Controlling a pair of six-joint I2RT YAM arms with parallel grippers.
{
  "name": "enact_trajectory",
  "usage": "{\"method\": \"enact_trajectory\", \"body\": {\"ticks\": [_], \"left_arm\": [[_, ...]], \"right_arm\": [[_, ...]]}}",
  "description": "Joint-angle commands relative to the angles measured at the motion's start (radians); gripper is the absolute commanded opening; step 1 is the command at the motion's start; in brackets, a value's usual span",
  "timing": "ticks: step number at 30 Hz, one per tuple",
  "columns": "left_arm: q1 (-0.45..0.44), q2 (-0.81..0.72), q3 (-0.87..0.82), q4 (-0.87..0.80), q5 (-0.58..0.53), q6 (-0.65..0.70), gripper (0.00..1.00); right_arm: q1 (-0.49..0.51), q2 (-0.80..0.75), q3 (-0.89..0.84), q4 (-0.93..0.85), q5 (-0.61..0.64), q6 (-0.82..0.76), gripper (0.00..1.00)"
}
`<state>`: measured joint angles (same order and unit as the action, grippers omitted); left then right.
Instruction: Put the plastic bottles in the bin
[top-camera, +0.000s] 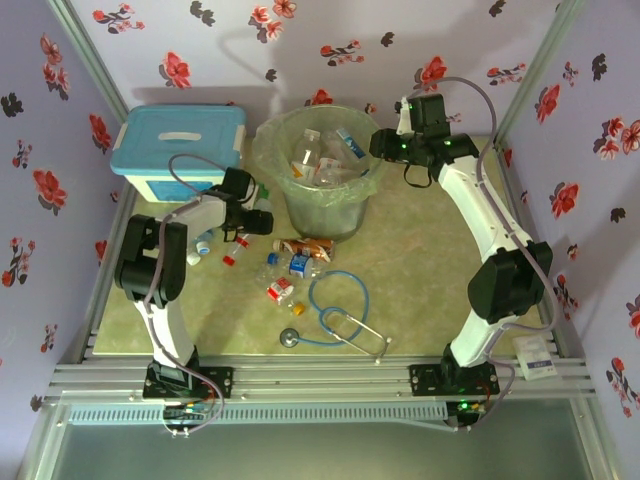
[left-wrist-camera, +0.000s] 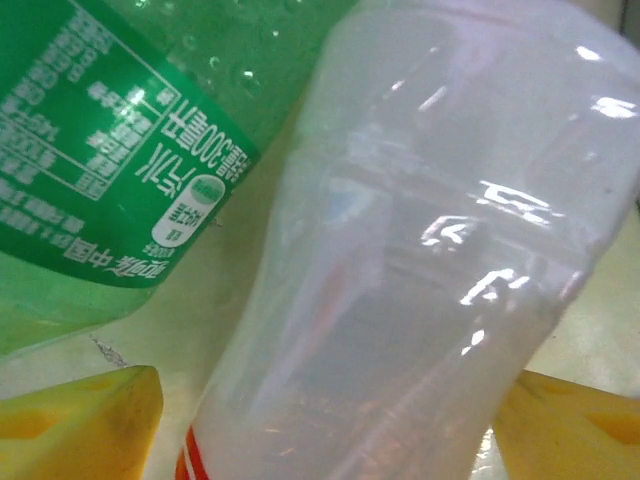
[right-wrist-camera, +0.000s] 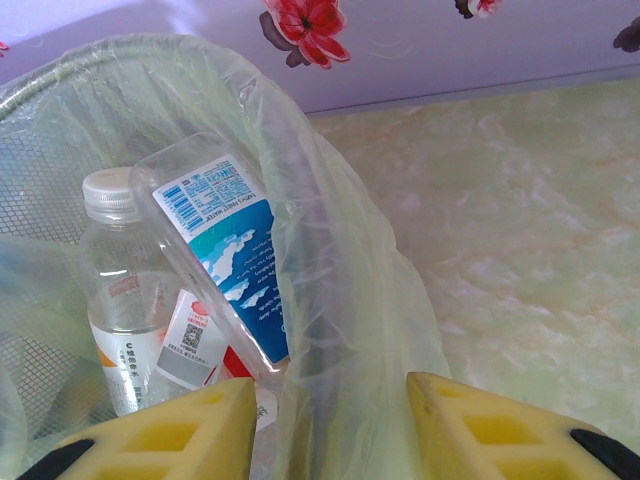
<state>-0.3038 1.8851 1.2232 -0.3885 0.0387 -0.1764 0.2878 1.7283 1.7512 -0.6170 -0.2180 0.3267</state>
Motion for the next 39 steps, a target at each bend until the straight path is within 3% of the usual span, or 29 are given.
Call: {"method": "enact_trajectory", "body": {"ticks": [1, 5, 19, 21, 24, 29, 39], "left_arm": [[-0.003, -0.026, 0.026, -0.013, 0.007, 0.0, 0.71], [-0.004, -0.075, 0.023, -0.031, 0.005, -0.01, 0.65], [-0.003, -0.424, 0.007, -0.104, -0.112, -0.072, 0.62], [-0.004, -0.407, 0.019, -0.123, -0.096, -0.071, 0.64], [-0.029, -0.324, 0.042, -0.159, -0.054, -0.048, 0.77], [-0.052, -0.208, 0.04, -0.079, -0.038, -0.032, 0.89], [-0.043, -0.024, 0.096, 0.003, -0.07, -0.007, 0.85]], "right_arm": [[-0.005, 0.005, -0.001, 0.01, -0.003, 0.021, 0.43], [-0.005, -0.002, -0.001, 0.014, 0.001, 0.021, 0.43], [-0.004, 0.005, 0.008, 0.018, -0.006, 0.02, 0.43], [-0.005, 0.003, 0.001, 0.025, -0.006, 0.02, 0.43], [-0.006, 0.002, -0.001, 0.025, -0.007, 0.02, 0.43], [-0.006, -0.003, -0.001, 0.013, -0.006, 0.012, 0.43], [-0.007, -0.009, -0.001, -0.002, 0.006, 0.004, 0.43]]}}
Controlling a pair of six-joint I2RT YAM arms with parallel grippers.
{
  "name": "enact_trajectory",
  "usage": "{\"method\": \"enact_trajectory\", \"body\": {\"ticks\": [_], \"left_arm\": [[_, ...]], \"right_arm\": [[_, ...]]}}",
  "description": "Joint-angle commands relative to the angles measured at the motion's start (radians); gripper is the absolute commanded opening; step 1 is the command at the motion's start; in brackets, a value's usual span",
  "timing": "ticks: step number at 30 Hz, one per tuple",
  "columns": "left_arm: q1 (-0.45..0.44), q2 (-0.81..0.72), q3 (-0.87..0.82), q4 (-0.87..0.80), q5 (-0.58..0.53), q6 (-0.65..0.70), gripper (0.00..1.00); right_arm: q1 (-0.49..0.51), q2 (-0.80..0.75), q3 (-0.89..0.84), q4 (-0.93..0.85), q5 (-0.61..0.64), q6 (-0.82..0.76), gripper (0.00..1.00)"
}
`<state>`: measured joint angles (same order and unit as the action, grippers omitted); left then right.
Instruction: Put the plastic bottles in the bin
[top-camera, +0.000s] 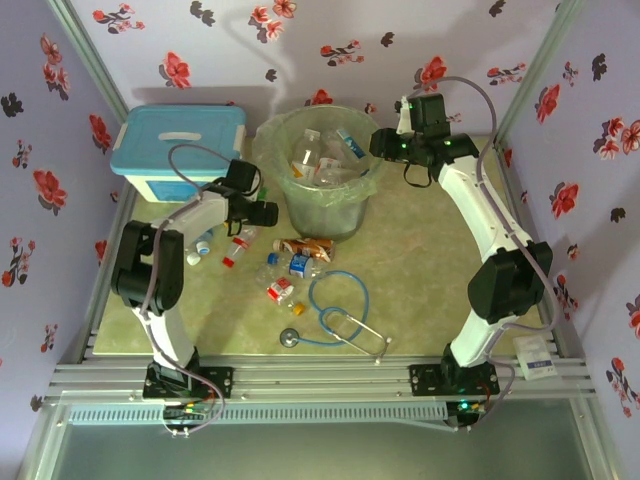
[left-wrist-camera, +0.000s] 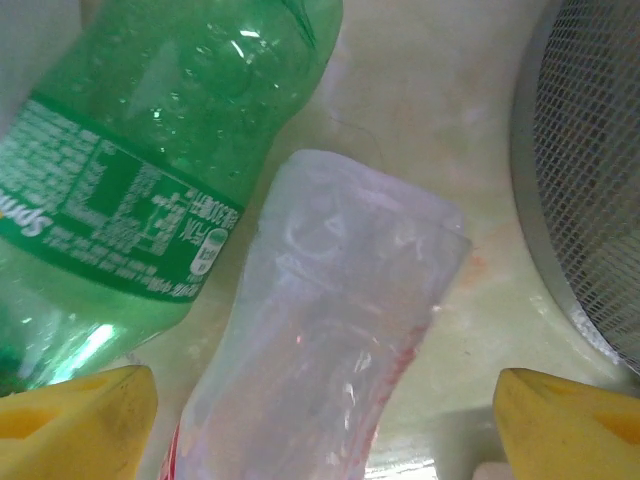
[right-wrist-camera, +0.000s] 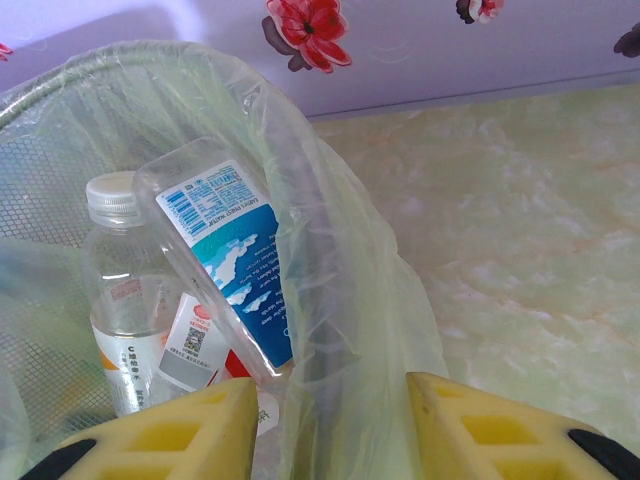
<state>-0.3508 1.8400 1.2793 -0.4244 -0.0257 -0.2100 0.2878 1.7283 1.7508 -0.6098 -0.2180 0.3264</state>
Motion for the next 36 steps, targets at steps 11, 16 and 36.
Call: {"method": "enact_trajectory", "body": {"ticks": [11, 16, 36], "left_arm": [[0.004, 0.1, 0.058, 0.051, 0.01, 0.031, 0.71], [0.006, 0.109, 0.052, 0.058, 0.004, 0.019, 0.57], [0.016, -0.277, 0.043, -0.061, -0.15, -0.027, 0.49]], "right_arm": [[-0.007, -0.004, 0.001, -0.008, 0.002, 0.009, 0.42], [-0.006, -0.007, 0.001, -0.011, 0.007, 0.009, 0.42], [-0.006, -0.006, 0.008, 0.01, -0.012, 0.021, 0.42]]}}
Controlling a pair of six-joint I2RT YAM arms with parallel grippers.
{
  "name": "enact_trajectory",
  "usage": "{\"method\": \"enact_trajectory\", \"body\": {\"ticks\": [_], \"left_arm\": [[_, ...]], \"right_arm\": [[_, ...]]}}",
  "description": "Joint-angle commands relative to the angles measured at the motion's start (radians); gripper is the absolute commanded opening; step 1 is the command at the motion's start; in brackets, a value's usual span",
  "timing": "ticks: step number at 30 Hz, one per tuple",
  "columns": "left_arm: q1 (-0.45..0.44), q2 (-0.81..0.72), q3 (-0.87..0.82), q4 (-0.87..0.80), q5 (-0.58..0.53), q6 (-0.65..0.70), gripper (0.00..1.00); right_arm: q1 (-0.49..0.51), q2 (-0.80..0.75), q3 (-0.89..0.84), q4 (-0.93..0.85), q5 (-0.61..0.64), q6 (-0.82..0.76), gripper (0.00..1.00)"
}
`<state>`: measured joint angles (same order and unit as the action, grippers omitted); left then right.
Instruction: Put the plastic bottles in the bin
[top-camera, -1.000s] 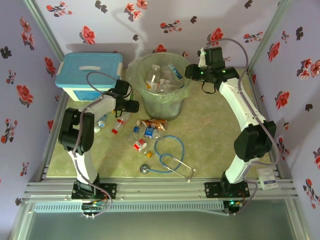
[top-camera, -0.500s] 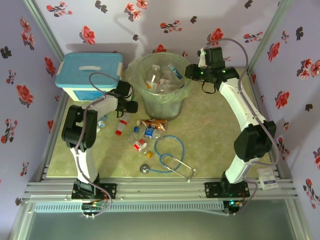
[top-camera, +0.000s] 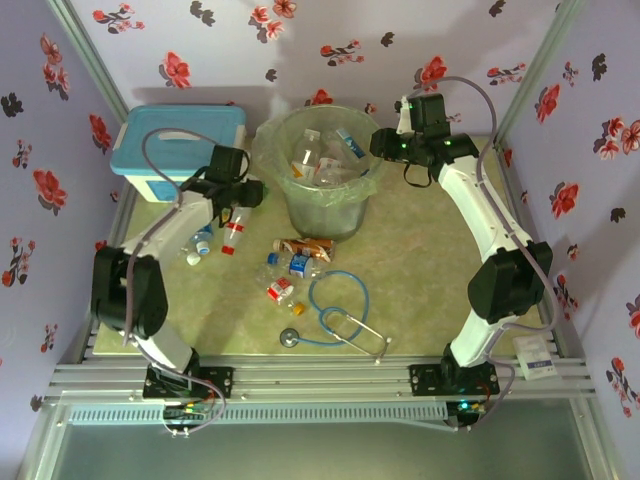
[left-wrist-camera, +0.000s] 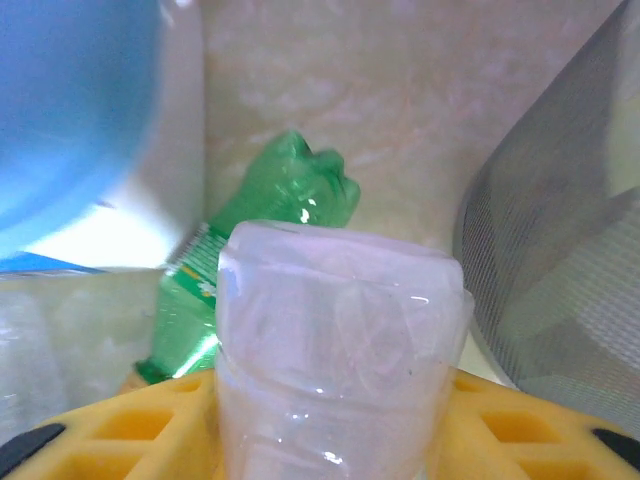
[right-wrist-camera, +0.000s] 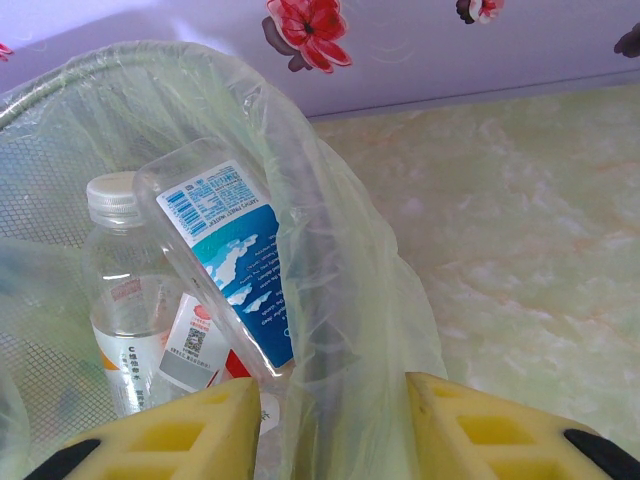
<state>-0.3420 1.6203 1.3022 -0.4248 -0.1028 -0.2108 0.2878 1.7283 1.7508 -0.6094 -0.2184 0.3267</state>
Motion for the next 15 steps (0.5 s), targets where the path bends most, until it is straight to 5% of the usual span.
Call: {"method": "enact_trajectory", "body": {"ticks": [1, 8, 15], "left_arm": [[0.008, -0.074, 0.038, -0.076, -0.099, -0.032, 0.49], [-0.016, -0.253, 0.138, 0.09, -0.148, -0.108, 0.42], [-0.151, -0.229, 0.29, 0.32, -0.149, -0.099, 0.35]], "right_arm": [[-0.007, -0.004, 0.01, 0.009, -0.01, 0.02, 0.42], [-0.007, 0.007, 0.02, 0.007, -0.011, 0.02, 0.42], [-0.007, 0.02, 0.026, 0.007, -0.012, 0.023, 0.42]]}}
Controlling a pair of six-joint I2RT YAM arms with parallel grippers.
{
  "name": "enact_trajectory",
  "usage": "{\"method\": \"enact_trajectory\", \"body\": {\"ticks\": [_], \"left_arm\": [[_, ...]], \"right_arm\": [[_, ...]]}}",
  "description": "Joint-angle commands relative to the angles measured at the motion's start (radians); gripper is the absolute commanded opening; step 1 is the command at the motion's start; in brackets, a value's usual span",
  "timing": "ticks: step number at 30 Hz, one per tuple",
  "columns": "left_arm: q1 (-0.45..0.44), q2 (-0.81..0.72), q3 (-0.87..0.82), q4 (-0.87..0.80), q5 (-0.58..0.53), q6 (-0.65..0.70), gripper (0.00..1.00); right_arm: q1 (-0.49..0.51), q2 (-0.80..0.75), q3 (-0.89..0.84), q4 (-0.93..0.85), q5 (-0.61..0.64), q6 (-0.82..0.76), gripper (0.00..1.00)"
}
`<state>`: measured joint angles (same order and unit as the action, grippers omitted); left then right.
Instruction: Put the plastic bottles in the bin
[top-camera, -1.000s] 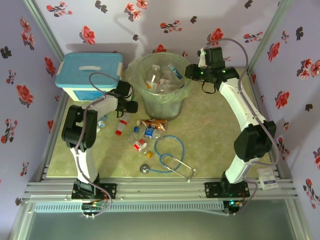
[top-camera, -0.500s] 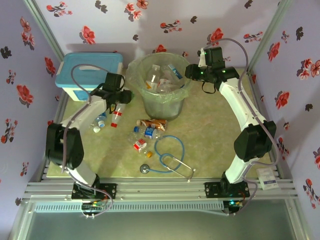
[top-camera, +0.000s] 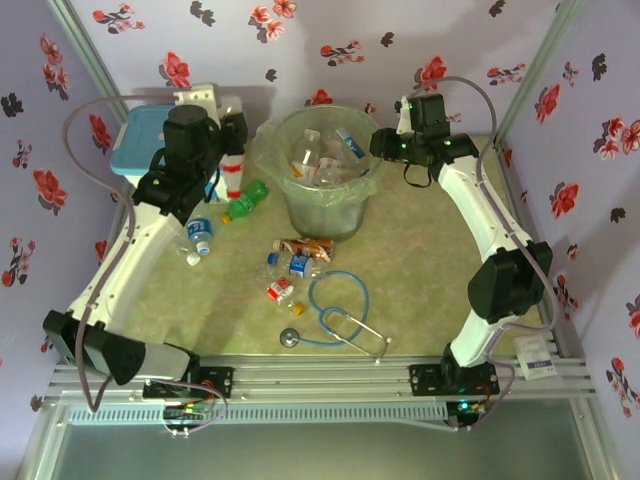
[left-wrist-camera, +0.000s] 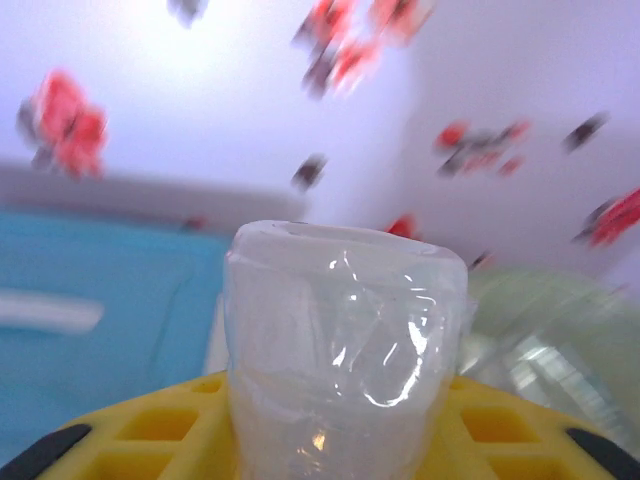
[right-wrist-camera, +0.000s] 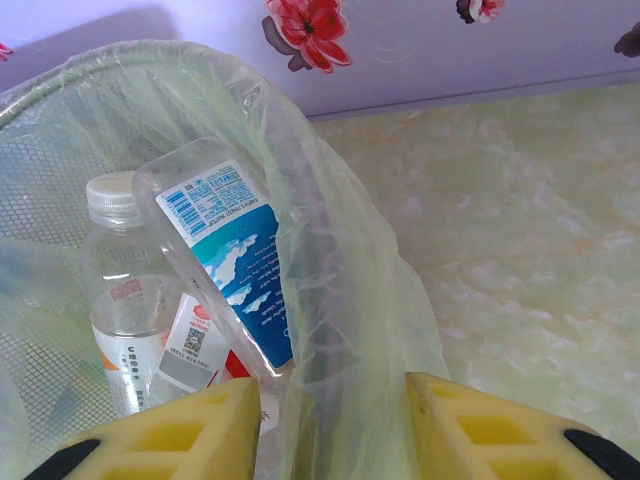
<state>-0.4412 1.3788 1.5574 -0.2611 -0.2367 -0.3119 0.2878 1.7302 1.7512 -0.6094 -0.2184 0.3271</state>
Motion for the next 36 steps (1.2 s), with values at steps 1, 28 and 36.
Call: {"method": "enact_trajectory", "body": {"ticks": [1, 28, 36], "left_arm": [[-0.073, 0.024, 0.042, 0.199, -0.015, 0.022, 0.35], [-0.147, 0.264, -0.064, 0.354, 0.054, -0.044, 0.43], [-0.151, 0.255, -0.176, 0.342, 0.094, -0.128, 0.5]], "right_arm": [[-0.007, 0.018, 0.027, 0.006, -0.012, 0.023, 0.42], [-0.008, 0.02, 0.011, 0.008, -0.01, 0.015, 0.42], [-0.008, 0.025, 0.007, 0.017, -0.014, 0.023, 0.42]]}}
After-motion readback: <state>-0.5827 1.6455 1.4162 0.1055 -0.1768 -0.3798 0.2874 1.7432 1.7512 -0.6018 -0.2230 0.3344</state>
